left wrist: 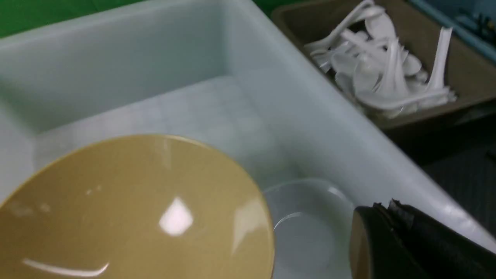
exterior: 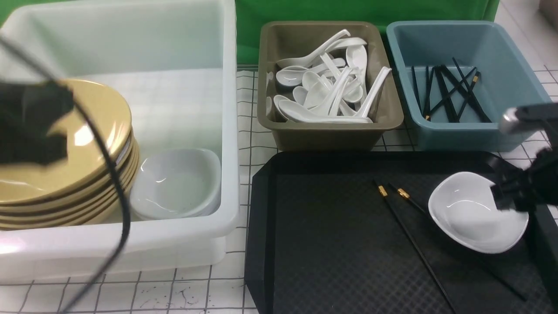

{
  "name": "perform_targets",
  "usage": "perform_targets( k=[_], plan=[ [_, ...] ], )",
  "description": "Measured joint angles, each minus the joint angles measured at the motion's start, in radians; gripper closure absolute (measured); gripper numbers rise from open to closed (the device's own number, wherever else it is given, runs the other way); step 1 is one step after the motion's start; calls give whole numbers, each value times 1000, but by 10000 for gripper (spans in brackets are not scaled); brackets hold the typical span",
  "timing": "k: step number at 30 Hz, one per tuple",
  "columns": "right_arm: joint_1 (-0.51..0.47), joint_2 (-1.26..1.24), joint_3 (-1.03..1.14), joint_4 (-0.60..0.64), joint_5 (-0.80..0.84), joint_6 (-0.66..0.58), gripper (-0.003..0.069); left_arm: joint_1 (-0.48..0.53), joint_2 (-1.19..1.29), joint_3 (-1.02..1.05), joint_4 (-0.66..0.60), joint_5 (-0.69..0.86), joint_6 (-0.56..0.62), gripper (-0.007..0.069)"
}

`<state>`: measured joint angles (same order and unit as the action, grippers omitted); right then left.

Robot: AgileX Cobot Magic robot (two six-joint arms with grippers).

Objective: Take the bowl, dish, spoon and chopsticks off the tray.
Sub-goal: Use the right arm to grab the plate, then use the right arm to put the plate into the large storage box on the left

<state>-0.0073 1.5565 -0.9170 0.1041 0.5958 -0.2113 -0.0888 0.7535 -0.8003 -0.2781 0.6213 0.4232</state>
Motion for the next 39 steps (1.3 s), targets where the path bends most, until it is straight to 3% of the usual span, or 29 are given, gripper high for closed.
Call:
perform_targets(
  k=[5, 11, 14, 20, 23, 25, 27, 31, 34, 36, 39],
  plan=[
    [0, 119, -124, 0, 13, -55, 232, -1, -99, 166, 132, -7, -77, 633],
    [0, 270, -207, 1, 161, -82, 247, -1, -214, 304, 256, -103, -231, 637],
    [0, 275, -216, 18, 214, -82, 319, -1, -262, 324, 328, -151, -274, 637],
    [-1, 145, -216, 109, 309, -120, 557, -1, -298, 328, 467, -174, -429, 637],
    [0, 67, -216, 193, 317, -169, 591, -1, -298, 328, 513, -176, -501, 637],
    [31, -50, -216, 326, 314, -219, 591, -1, -298, 328, 560, -176, -579, 637],
    [83, -110, -216, 398, 285, -232, 591, -1, -298, 328, 577, -178, -615, 637],
    [292, -163, -216, 580, 110, -263, 591, -1, -299, 328, 592, -189, -663, 637],
    [504, -104, -233, 768, -98, -420, 591, -1, -299, 328, 592, -198, -672, 636],
    [591, -23, -293, 813, -142, -485, 591, -1, -299, 328, 592, -198, -677, 635],
    [639, 117, -436, 801, -106, -430, 591, -2, -299, 328, 592, -198, -680, 634]
  ],
)
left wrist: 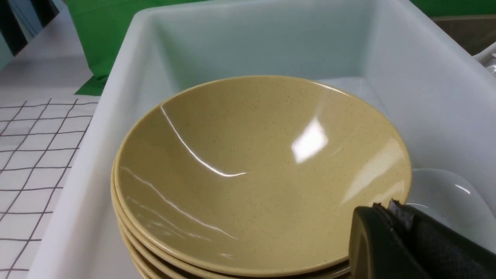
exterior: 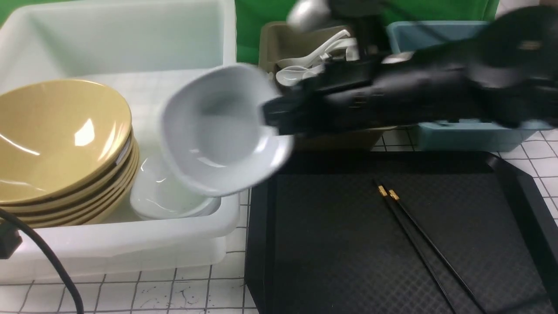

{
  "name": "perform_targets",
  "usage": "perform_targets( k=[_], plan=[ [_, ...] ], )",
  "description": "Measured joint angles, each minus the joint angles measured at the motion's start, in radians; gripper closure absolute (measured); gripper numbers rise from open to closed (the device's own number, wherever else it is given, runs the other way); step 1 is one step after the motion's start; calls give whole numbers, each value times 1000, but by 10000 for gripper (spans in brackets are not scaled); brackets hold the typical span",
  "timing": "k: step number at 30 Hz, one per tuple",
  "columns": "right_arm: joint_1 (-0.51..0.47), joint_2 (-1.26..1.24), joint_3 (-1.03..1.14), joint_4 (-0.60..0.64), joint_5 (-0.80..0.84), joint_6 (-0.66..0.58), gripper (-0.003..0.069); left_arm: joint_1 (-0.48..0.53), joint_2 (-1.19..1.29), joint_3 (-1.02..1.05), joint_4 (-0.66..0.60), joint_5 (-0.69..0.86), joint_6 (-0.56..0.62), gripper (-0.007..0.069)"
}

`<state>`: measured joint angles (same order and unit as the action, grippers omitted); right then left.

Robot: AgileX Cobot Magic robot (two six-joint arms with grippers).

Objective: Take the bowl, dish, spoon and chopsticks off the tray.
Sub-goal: Use the right arm to put the plate into the large storage box on the left

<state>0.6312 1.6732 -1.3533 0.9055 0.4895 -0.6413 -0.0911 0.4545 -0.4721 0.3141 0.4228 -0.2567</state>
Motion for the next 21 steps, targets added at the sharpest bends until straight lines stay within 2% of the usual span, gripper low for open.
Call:
perform_targets(
  k=[3, 6, 7, 10, 16, 21],
  plan=[
    [4, 80, -104, -76, 63, 106, 591, -1, 0, 0, 0, 1, 0, 634],
    [9, 245, -376, -427, 250, 490, 589, -1, 0, 0, -7, 22, 0, 631],
    [13, 278, -443, -482, 292, 573, 589, -1, 0, 0, -9, 26, 0, 631],
    [25, 340, -599, -619, 399, 707, 587, -1, 0, 0, -15, 28, 0, 631],
    [60, 454, -783, -711, 486, 799, 532, -1, 0, 0, -25, 29, 0, 631],
    [99, 489, -800, -747, 504, 803, 361, -3, 0, 0, -26, 29, 0, 631]
  ],
)
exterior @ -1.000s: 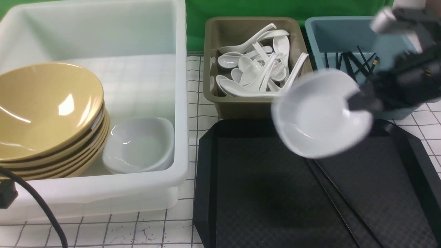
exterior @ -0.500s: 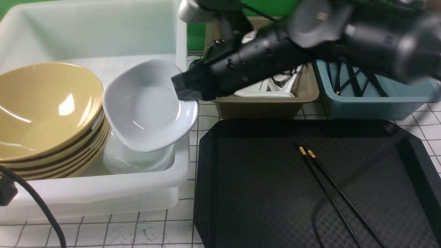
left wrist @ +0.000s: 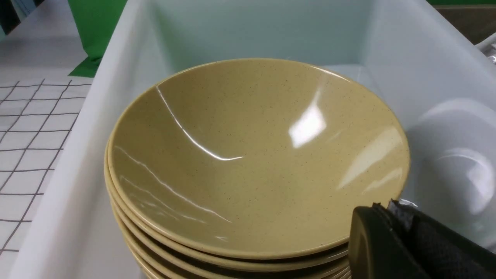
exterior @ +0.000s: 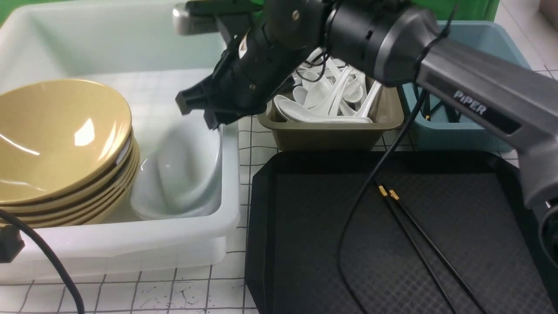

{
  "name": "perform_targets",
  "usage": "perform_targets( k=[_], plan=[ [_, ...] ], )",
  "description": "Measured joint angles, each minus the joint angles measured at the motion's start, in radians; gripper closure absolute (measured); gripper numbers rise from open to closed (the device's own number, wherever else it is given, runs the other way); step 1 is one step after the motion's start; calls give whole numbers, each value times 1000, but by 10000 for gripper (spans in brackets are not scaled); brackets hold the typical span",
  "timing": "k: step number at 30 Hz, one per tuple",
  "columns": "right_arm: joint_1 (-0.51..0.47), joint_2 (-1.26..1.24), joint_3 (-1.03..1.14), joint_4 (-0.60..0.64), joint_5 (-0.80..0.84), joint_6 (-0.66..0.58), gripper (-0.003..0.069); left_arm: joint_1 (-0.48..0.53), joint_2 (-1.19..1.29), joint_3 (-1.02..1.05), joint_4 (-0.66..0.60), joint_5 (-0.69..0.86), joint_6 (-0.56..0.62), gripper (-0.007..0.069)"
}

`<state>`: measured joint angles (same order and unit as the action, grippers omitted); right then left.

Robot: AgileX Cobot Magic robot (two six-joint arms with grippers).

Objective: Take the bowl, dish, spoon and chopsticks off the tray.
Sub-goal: Use the right arm to put the plate into the large storage box on the left, then use the right arm to grab a chopstick

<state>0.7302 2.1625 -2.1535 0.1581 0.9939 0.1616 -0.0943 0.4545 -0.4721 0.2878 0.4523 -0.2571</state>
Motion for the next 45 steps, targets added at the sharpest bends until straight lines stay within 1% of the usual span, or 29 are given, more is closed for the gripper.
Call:
perform_targets(
  k=[1, 2, 3, 4, 5, 7, 9, 11, 12, 13, 15, 16, 18, 19, 20, 21, 23, 26, 28, 31, 36, 43, 45],
  plan=[
    [1, 0, -2, -1, 1, -5, 329, -1, 0, 0, 0, 0, 0, 631],
    [2, -1, -3, -2, 4, -9, 318, -1, 0, 0, 0, 0, 0, 631],
    [2, -4, -5, -8, 11, -26, 288, -2, 0, 0, 0, 0, 0, 631],
    [2, -7, -5, -11, 16, -34, 281, -3, 0, 0, 0, 0, 0, 631],
    [2, -24, -5, -27, 64, -76, 260, -3, 0, 0, 0, 0, 0, 631],
    [3, -53, -5, -70, 132, -105, 253, -3, 0, 0, -1, 1, 0, 631],
    [5, -89, 9, -151, 205, -126, 249, -3, 0, 0, -2, 1, 0, 631],
    [-4, -164, 82, -281, 229, -129, 247, -3, -2, 0, -14, 1, 0, 631],
    [-8, -179, 103, -300, 230, -127, 247, -3, -2, 0, -15, 1, 0, 631],
    [-33, -217, 178, -331, 230, -122, 247, -3, -4, 0, -24, 1, 0, 631],
    [-100, -290, 339, -353, 229, -117, 247, -3, -5, 0, -39, 1, 0, 631],
    [-132, -323, 413, -349, 222, -124, 247, -3, -5, 0, -51, 0, 0, 631],
    [-227, -377, 625, -314, 183, -156, 250, -3, -8, 4, -79, -9, -1, 631],
    [-244, -384, 680, -304, 173, -162, 252, -3, -8, 5, -81, -11, -1, 631],
    [-308, -401, 798, -261, 134, -181, 260, -3, -8, 21, -92, -38, -1, 631],
    [-347, -407, 884, -229, 109, -194, 271, -3, -8, 32, -98, -57, -1, 631],
    [-382, -409, 966, -197, 69, -204, 284, -3, -8, 49, -102, -85, -1, 631],
    [-407, -413, 1088, -158, -55, -219, 322, -3, -8, 59, -105, -122, -1, 631],
    [-408, -413, 1133, -144, -147, -219, 348, -3, -8, 65, -105, -157, -1, 631],
    [-408, -417, 1145, -115, -202, -219, 379, -3, -8, 81, -105, -192, -1, 631],
    [-408, -417, 1145, -83, -219, -230, 415, -3, -8, 103, -105, -218, -1, 631],
    [-408, -377, 1134, -80, -229, -267, 424, -3, -8, 107, -105, -236, -1, 631],
    [-408, -371, 1130, -80, -225, -276, 447, -3, -8, 108, -105, -237, -1, 631]
  ],
)
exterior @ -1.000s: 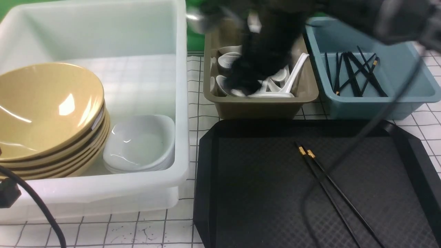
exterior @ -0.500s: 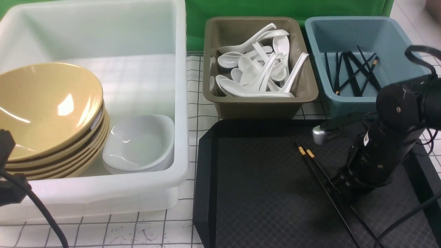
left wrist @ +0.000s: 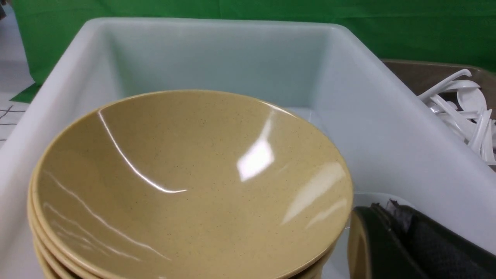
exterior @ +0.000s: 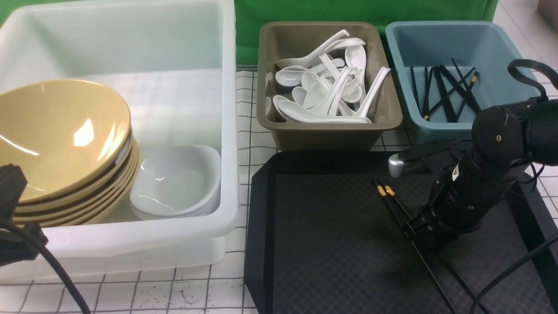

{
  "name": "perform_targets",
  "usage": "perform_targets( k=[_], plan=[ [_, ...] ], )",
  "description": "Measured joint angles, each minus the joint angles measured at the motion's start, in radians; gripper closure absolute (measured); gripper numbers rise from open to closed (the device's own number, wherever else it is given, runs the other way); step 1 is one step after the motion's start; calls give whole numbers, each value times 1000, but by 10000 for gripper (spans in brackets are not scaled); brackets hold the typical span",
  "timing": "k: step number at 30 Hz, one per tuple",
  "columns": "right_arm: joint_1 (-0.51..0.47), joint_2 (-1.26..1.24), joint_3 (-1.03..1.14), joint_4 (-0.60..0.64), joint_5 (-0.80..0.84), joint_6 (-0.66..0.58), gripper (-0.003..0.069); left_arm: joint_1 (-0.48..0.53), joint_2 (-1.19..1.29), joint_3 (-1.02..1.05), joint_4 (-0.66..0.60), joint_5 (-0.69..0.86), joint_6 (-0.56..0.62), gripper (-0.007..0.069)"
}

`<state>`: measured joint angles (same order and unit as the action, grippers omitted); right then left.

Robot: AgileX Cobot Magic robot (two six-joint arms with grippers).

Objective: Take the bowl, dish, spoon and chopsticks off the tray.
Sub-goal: Use the right arm to grab a chopstick, then use the right arm to put a chopstick into the small storage box on the right

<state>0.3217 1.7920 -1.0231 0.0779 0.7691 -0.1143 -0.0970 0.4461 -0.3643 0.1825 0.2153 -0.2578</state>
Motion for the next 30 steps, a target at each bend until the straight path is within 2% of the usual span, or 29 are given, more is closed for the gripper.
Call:
perform_targets(
  k=[3, 5, 11, 14, 17, 20, 21, 22, 27, 30],
  plan=[
    [-2, -5, 0, -13, 4, -24, 547, 0, 0, 1, 0, 0, 0, 631],
    [-2, -14, 1, -15, 4, -31, 585, 0, 0, 1, 0, 0, 0, 631],
    [-2, -121, 18, 0, 54, -55, 587, 0, 0, 1, -1, 0, 0, 631],
    [-2, -276, 19, 1, 76, -74, 587, 0, 0, 1, -1, 0, 0, 631],
    [-2, -391, 19, -41, 30, -74, 587, 0, 0, 1, -1, 0, 0, 631],
    [-3, -444, 19, -98, -116, -74, 587, 0, 0, 1, -1, -1, 0, 631],
    [-16, -459, 19, -141, -301, -74, 587, 0, 0, 1, -1, -3, 0, 631],
    [-30, -452, 19, -151, -420, -74, 587, 0, 0, 1, -1, -5, 0, 631],
    [-124, -294, -19, -169, -897, -73, 587, 0, 0, 1, -1, -8, 0, 631],
    [-173, -152, -76, -169, -973, -46, 587, 0, 0, 1, -1, -7, 0, 631]
  ],
)
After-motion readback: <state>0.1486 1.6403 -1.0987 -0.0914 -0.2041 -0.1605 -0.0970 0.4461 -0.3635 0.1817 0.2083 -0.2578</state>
